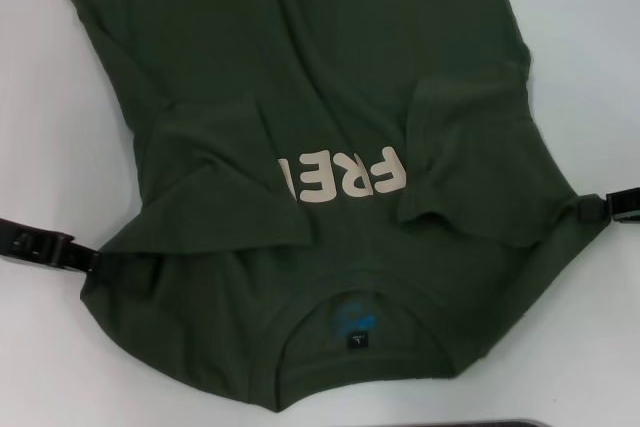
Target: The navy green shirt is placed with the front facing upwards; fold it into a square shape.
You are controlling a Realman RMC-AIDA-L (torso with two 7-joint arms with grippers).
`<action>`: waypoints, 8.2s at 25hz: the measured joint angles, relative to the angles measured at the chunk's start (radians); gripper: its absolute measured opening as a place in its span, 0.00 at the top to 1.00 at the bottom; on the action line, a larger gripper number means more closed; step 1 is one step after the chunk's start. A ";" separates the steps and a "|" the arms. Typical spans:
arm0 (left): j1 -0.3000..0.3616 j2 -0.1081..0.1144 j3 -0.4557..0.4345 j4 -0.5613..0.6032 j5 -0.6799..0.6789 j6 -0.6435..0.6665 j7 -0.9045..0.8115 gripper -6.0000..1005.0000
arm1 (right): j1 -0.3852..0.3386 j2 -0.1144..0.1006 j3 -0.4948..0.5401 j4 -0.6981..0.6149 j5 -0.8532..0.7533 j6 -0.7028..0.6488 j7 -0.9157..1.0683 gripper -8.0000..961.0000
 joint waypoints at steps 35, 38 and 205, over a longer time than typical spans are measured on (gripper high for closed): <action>-0.044 0.003 -0.003 0.087 0.046 0.030 -0.007 0.92 | -0.009 0.029 0.035 0.000 0.002 -0.003 -0.026 0.95; -0.052 -0.001 -0.028 0.088 0.044 0.036 -0.005 0.80 | -0.006 0.027 0.035 0.000 0.002 -0.003 -0.026 0.95; -0.091 -0.141 0.054 0.129 -0.008 0.045 0.018 0.89 | 0.030 0.028 0.037 0.001 0.016 0.028 -0.018 0.96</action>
